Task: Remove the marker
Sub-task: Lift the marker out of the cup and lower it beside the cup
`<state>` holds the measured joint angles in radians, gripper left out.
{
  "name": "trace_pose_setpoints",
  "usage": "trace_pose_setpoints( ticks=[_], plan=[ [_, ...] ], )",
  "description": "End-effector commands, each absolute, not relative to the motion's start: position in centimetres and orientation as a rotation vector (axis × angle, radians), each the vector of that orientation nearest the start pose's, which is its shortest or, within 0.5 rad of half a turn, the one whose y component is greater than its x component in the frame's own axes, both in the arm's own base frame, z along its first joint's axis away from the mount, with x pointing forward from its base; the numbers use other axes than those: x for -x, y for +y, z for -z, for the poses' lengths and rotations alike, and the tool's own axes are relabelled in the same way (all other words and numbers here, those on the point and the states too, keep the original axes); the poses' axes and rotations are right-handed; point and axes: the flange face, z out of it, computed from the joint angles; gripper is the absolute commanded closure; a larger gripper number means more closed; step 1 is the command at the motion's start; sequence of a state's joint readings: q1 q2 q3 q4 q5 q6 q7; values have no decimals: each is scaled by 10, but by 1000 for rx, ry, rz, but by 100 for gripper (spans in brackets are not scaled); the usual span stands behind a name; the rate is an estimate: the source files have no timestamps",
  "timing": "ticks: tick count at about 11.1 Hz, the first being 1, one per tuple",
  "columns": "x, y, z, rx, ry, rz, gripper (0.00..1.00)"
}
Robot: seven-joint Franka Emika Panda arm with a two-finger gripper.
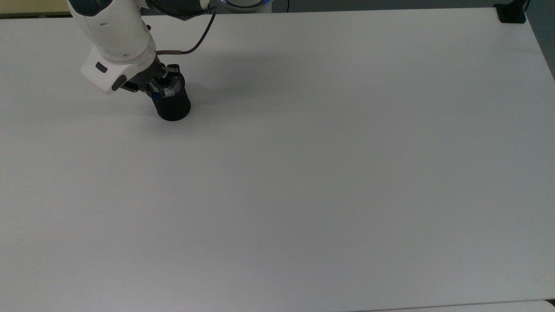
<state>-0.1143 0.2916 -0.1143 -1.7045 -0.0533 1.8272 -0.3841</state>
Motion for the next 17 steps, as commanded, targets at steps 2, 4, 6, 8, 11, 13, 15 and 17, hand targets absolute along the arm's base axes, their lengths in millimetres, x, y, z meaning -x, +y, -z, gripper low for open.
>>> trace_pose_setpoints(
  ticks=[2,4,6,8,11,13,15,17],
  plan=[
    [-605,-144,-431,3145,-316,-241,100],
    [-605,-149,-477,3162,-307,-114,100],
    [-606,-140,-531,3102,-257,88,100],
    [-617,-109,-560,3028,-219,205,100],
    [-638,-20,-520,2999,-282,70,100],
    [-645,36,-466,2996,-335,-131,100],
    [-646,79,-412,2987,-413,-306,100],
    [-641,110,-374,2992,-501,-437,100]
  ],
)
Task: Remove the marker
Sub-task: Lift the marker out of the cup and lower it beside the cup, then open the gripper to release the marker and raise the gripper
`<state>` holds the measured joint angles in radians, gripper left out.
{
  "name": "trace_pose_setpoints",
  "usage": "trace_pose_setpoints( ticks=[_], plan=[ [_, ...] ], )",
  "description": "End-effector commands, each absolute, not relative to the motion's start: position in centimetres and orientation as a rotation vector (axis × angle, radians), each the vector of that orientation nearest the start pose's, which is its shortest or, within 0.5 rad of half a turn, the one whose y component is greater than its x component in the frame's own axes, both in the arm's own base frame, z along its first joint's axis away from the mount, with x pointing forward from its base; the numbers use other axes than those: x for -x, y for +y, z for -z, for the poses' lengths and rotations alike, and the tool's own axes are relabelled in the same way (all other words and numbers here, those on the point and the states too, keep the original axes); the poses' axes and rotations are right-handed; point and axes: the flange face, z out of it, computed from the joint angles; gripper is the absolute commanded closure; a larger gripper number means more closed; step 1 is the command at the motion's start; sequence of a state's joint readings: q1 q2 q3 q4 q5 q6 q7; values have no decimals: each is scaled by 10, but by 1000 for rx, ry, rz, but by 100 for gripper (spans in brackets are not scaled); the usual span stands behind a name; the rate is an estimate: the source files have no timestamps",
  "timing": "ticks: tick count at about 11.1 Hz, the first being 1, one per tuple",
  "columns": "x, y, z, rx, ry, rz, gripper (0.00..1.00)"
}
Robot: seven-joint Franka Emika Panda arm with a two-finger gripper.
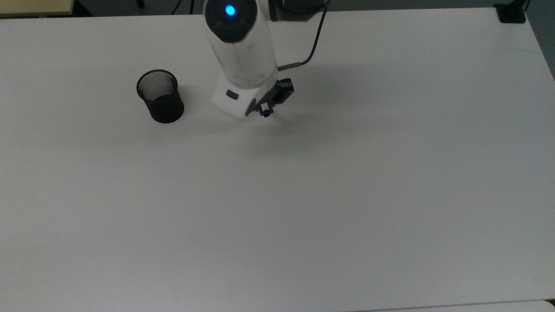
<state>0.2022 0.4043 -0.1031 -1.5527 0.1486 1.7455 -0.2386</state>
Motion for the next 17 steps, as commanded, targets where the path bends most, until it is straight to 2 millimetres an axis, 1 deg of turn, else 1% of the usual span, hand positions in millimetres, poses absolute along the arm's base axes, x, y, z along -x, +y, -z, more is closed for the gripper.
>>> trace_pose_setpoints(
  ticks=[1,2,3,4,5,6,7,8,9,10,11,12,13,14,15,16,17],
  plan=[
    [-641,116,-359,2990,-514,-473,100],
    [-641,116,-346,2989,-516,-504,100],
    [-641,120,-333,2986,-528,-528,98],
    [-641,125,-322,2985,-536,-545,90],
    [-641,129,-321,2983,-549,-546,73],
    [-641,130,-328,2994,-562,-530,51],
    [-642,126,-351,3031,-571,-481,18],
    [-642,120,-375,3062,-562,-428,0],
    [-641,110,-405,3109,-495,-358,0],
    [-639,86,-438,3156,-349,-279,0],
    [-633,63,-476,3171,-217,-189,0],
    [-623,40,-513,3172,-99,-102,0],
    [-610,11,-543,3167,-2,-37,0],
    [-596,-10,-567,3160,53,10,0],
    [-585,-22,-579,3164,81,34,0],
    [-577,-29,-587,3176,94,48,0],
    [-575,-34,-590,3177,109,53,0]
  ],
)
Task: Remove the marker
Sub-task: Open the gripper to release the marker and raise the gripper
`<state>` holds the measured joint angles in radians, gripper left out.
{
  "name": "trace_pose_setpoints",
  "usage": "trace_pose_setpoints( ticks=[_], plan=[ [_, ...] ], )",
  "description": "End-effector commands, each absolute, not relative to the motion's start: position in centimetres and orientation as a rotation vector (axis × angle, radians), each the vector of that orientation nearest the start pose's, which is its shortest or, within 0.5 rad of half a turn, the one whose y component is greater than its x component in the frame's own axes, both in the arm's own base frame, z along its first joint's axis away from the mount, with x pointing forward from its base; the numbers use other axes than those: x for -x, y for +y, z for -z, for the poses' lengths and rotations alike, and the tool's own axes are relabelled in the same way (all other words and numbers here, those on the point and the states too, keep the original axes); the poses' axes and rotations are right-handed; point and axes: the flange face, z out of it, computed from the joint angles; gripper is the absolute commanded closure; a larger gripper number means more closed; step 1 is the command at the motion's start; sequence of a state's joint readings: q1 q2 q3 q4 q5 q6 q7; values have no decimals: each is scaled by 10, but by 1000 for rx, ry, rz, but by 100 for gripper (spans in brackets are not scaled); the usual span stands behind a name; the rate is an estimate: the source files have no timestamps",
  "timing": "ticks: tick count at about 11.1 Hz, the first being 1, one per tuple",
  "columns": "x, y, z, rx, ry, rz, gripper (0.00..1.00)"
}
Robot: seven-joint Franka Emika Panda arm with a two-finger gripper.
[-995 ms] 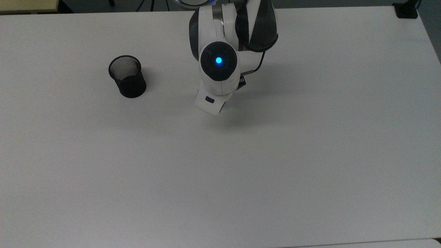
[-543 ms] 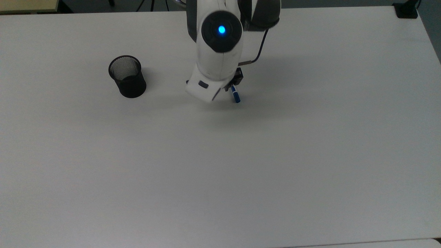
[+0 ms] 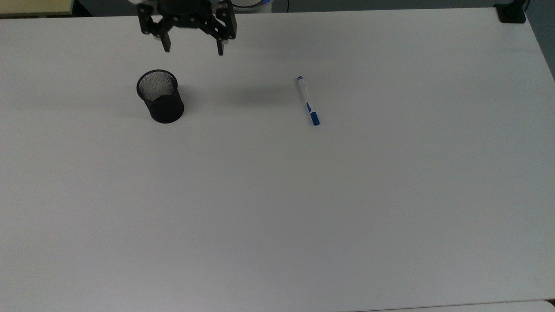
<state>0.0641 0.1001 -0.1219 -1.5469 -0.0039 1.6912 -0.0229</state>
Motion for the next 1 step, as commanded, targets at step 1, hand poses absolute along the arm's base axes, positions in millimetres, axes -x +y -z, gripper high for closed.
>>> trace_pose_setpoints(
  ticks=[1],
  plan=[
    [-576,-32,-589,3175,152,47,0]
  ],
)
